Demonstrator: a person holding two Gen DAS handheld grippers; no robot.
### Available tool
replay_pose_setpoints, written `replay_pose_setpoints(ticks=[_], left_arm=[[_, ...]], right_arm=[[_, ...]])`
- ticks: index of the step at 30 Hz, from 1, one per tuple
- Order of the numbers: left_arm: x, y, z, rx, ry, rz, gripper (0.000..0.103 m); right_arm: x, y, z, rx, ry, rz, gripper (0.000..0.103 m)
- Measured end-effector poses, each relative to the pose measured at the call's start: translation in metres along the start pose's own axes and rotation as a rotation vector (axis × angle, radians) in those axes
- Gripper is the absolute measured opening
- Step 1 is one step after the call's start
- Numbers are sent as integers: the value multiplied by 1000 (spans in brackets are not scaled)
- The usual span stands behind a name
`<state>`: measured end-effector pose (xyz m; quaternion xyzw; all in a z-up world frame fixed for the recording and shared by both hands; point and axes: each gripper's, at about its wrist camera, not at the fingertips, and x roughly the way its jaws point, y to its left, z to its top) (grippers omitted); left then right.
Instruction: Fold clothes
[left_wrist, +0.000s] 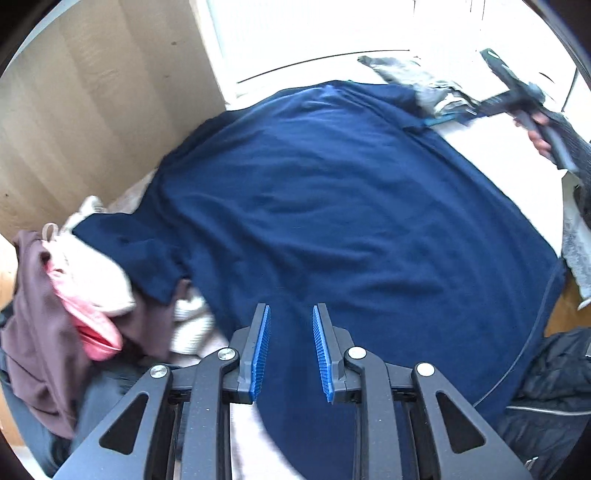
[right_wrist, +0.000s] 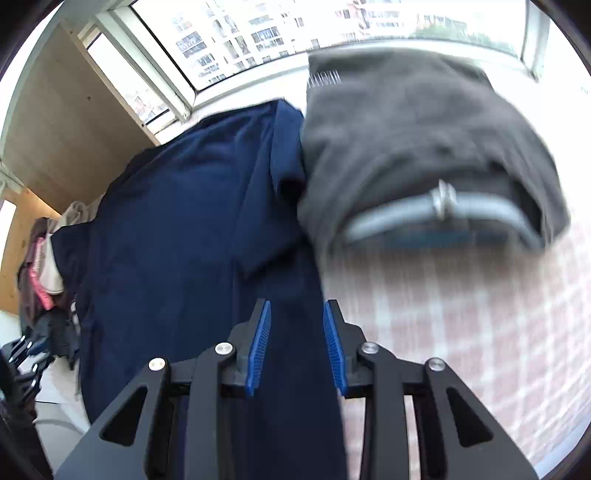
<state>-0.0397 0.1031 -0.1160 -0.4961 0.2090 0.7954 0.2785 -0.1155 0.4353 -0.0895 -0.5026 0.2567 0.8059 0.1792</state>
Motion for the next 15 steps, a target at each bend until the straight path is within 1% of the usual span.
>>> replay_pose_setpoints(ticks=[2, 5, 6, 8, 10, 11, 12, 14, 15], left_arm=[[0, -18, -2, -14, 14, -3, 23], [5, -47, -4, -48, 23, -36, 23], [6, -57, -5, -59, 26, -47, 23], [11, -79, -7, -82, 29, -70, 23], [8, -103, -10, -87, 25, -77, 23], [3, -114, -13, -85, 15, -69, 23], [-3, -126, -16, -84, 5, -61, 23], [-18, -133, -24, -144, -22, -84, 23], [-24, -133, -32, -171, -25, -87, 23]], right_arm=[[6, 9, 26, -83, -7, -47, 31], [15, 22, 64, -208, -17, -117, 32], [16, 20, 70, -231, -13, -124, 32], [30, 17, 79, -227, 40, -56, 32], [24, 14, 79, -251, 73, 3, 32], [21, 13, 78, -263, 88, 32, 32], [10, 12, 67, -290, 79, 45, 32], [-11, 10, 45, -343, 59, 72, 32], [-18, 6, 29, -346, 70, 101, 32]])
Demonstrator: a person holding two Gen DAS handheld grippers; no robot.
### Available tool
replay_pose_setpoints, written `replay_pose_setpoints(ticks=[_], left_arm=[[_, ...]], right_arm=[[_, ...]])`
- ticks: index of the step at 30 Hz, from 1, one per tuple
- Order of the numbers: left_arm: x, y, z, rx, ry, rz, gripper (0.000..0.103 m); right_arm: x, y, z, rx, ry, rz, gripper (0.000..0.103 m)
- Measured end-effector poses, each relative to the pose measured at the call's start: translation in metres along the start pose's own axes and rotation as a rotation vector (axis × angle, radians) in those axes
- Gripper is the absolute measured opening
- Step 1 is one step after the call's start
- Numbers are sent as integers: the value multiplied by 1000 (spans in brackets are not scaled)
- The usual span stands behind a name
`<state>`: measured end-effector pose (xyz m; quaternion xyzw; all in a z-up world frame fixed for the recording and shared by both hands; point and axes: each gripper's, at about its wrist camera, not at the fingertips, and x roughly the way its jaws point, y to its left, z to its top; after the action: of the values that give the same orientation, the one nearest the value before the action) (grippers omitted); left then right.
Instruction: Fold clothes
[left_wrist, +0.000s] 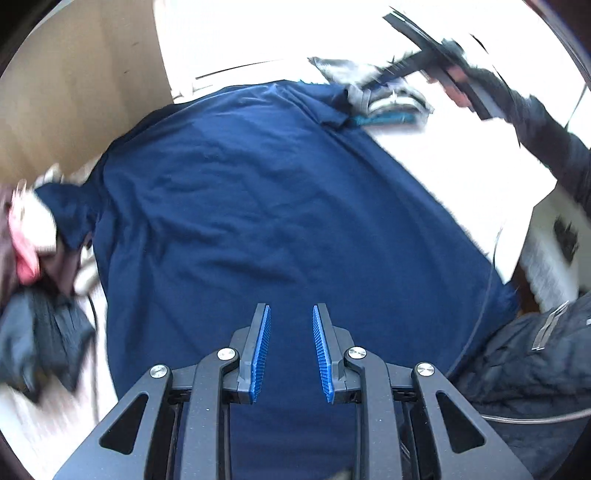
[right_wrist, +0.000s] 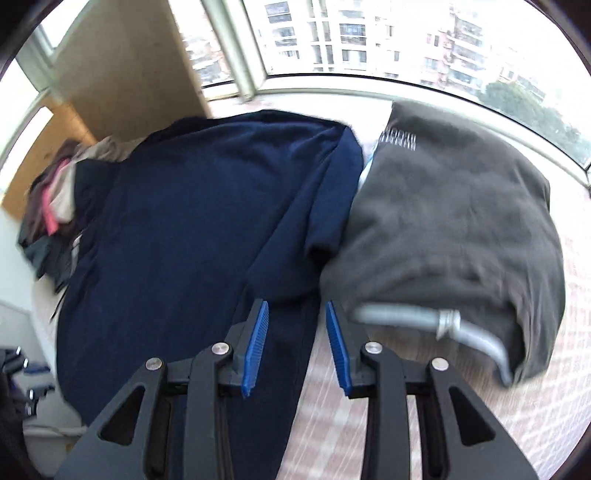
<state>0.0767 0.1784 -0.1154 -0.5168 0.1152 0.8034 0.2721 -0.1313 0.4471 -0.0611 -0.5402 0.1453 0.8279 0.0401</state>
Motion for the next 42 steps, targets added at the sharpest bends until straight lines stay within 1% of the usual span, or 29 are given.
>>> replay_pose_setpoints(ticks=[1, 2, 4, 6, 8, 10, 12, 14, 15, 18, 19, 21, 25, 28, 30, 32, 34, 38, 39, 42], left_arm=[[-6, 1, -7, -27, -4, -3, 24], [-9, 4, -18, -53, 2, 13, 24], [-14, 19, -41, -131, 25, 29, 23], [-20, 38, -66, -215, 42, 50, 23], [-27, 56, -94, -280, 61, 85, 23], [-31, 69, -120, -313, 92, 113, 23], [-33, 81, -144, -347, 120, 127, 23], [-31, 93, -164, -368, 148, 128, 24], [-30, 98, -174, -372, 162, 129, 25], [-17, 112, -191, -409, 183, 84, 26], [-13, 115, -194, -420, 186, 63, 26], [-5, 117, -195, -413, 192, 43, 26], [5, 116, -195, -378, 208, 29, 28], [2, 116, -196, -372, 211, 46, 28], [-5, 116, -200, -375, 195, 41, 28], [-12, 115, -204, -379, 180, 37, 28], [-18, 111, -209, -367, 182, 35, 28], [-28, 107, -217, -363, 173, 14, 28], [-29, 107, -217, -360, 170, 12, 28], [-32, 110, -217, -353, 163, 11, 28]], right_arm=[[-5, 3, -22, -11, 15, 12, 32], [-10, 6, -43, -21, 30, 24, 33], [-18, 11, -95, -29, 62, 11, 34], [-16, 14, -145, 13, 97, 13, 35], [-13, 17, -189, 71, 107, 1, 35], [-14, 23, -225, 122, 115, 13, 35], [-14, 30, -250, 171, 125, 41, 35], [-13, 38, -265, 190, 135, 25, 35], [-12, 43, -271, 184, 145, -4, 35], [-6, 55, -284, 153, 183, -78, 35], [-5, 58, -286, 146, 188, -89, 35], [-5, 64, -292, 133, 196, -111, 36], [-6, 72, -299, 131, 210, -139, 37], [-16, 77, -307, 153, 192, -115, 37], [-25, 78, -312, 178, 169, -102, 37], [-36, 77, -318, 203, 142, -116, 37], [-48, 77, -328, 213, 119, -142, 37], [-59, 90, -345, 190, 83, -157, 37], [-57, 94, -347, 171, 82, -173, 37], [-43, 99, -347, 155, 98, -182, 37]])
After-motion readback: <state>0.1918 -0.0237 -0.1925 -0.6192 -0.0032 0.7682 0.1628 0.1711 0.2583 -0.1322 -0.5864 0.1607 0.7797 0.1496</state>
